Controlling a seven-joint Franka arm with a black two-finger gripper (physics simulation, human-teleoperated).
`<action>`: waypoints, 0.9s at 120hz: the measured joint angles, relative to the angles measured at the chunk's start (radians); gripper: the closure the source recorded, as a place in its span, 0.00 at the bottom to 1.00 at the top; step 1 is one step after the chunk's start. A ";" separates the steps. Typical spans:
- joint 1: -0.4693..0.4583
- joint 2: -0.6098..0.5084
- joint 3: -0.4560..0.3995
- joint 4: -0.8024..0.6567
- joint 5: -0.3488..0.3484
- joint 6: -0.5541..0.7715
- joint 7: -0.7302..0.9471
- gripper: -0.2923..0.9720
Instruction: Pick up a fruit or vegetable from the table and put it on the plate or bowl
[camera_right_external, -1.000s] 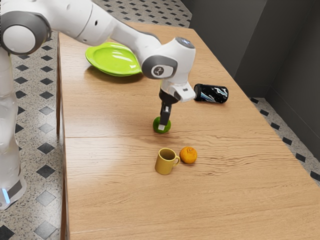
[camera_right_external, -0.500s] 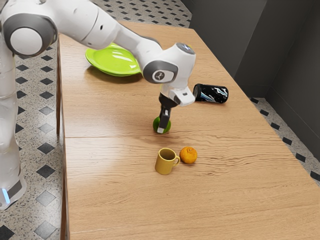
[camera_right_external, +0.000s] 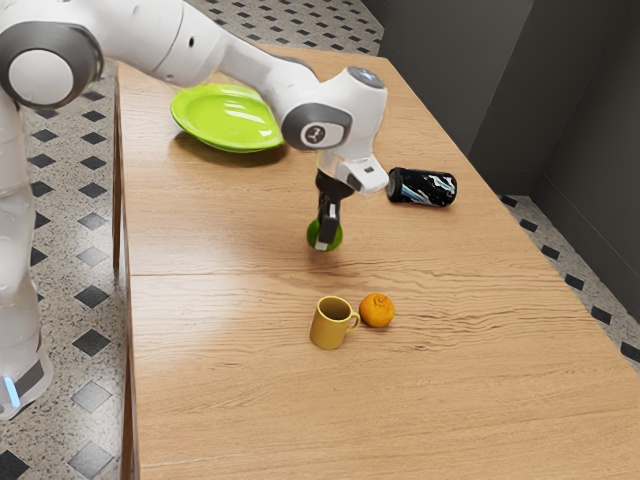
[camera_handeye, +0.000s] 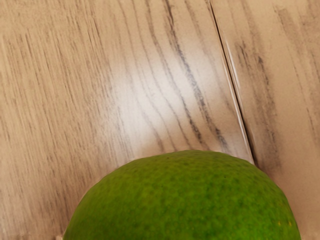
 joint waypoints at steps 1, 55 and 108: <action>-0.004 -0.005 0.005 0.000 0.000 -0.003 -0.002 0.56; 0.048 -0.044 0.227 0.220 0.061 -0.166 -0.130 0.57; 0.294 0.103 0.230 0.362 0.073 -0.194 -0.312 0.57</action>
